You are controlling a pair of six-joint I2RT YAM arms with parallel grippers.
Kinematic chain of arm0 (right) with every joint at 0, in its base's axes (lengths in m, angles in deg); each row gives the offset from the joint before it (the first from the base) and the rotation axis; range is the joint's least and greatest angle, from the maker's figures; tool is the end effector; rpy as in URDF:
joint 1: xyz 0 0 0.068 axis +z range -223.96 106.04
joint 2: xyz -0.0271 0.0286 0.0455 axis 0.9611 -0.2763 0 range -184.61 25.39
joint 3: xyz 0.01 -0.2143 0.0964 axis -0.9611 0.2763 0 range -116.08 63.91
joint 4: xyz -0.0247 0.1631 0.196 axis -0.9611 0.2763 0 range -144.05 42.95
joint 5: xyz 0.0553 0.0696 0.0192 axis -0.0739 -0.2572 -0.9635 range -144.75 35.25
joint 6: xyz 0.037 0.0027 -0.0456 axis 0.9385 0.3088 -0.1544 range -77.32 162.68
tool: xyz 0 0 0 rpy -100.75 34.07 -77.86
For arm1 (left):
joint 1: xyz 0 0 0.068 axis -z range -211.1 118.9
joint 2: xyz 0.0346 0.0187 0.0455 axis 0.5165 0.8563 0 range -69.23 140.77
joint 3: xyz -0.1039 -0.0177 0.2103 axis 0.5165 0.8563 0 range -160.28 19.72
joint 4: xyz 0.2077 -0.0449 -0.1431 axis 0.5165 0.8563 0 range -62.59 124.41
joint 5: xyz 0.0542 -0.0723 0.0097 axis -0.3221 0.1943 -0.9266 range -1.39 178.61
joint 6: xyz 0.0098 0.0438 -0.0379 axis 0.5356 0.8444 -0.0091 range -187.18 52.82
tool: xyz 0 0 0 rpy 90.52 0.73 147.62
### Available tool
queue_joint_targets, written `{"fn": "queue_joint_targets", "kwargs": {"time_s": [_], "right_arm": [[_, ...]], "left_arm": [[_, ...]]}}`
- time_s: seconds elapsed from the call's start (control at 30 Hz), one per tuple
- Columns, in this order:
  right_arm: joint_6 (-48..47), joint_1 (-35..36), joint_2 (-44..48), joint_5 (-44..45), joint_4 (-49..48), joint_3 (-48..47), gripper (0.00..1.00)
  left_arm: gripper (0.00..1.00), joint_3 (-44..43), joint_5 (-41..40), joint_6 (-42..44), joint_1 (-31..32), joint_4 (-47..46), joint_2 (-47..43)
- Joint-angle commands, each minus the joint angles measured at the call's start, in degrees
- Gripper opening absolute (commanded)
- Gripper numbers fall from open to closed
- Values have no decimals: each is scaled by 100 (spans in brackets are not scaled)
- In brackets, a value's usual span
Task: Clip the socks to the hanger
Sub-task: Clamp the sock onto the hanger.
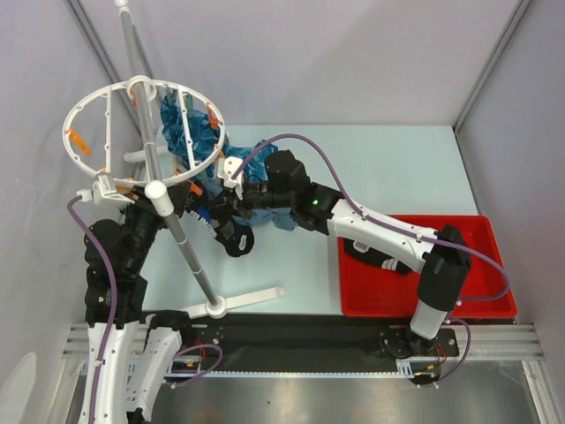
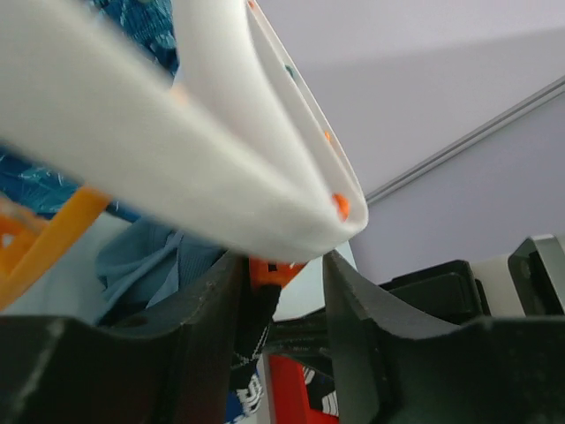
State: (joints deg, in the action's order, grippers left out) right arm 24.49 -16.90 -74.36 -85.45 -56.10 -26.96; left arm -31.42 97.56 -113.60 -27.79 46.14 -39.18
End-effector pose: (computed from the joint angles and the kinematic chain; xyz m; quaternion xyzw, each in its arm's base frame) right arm 0.2067 0.3590 0.3443 -0.5795 0.4640 0.3997 0.5377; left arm 0.1423 -0.0149 0.3730 -0.2012 0.6627 -0.3515 0.6300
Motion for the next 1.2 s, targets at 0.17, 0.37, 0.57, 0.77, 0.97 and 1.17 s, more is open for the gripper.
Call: {"fn": "queue_joint_targets", "kwargs": {"time_s": [0.17,0.37,0.57,0.77,0.97,1.17], "right_arm": [[88,51,131,196,-560,-98,0],[176,42,52,441,-622,-106,0],[448,-72,-98,853,-674,-177,0],[633,-160,-150,1337,-771,-124,0],[914,-283,-308,2110,-894,-185,0],[1292,-476,-476,2901,-1219,-185,0]], "left_arm": [[68,-11,-16,-78,47,352,-174],[85,7,-174,-8,47,448,-315],[92,-11,-446,193,47,747,-552],[90,138,-754,335,47,1106,-859],[81,358,-834,458,47,1353,-1097],[77,613,-1438,537,82,1810,-1404]]}}
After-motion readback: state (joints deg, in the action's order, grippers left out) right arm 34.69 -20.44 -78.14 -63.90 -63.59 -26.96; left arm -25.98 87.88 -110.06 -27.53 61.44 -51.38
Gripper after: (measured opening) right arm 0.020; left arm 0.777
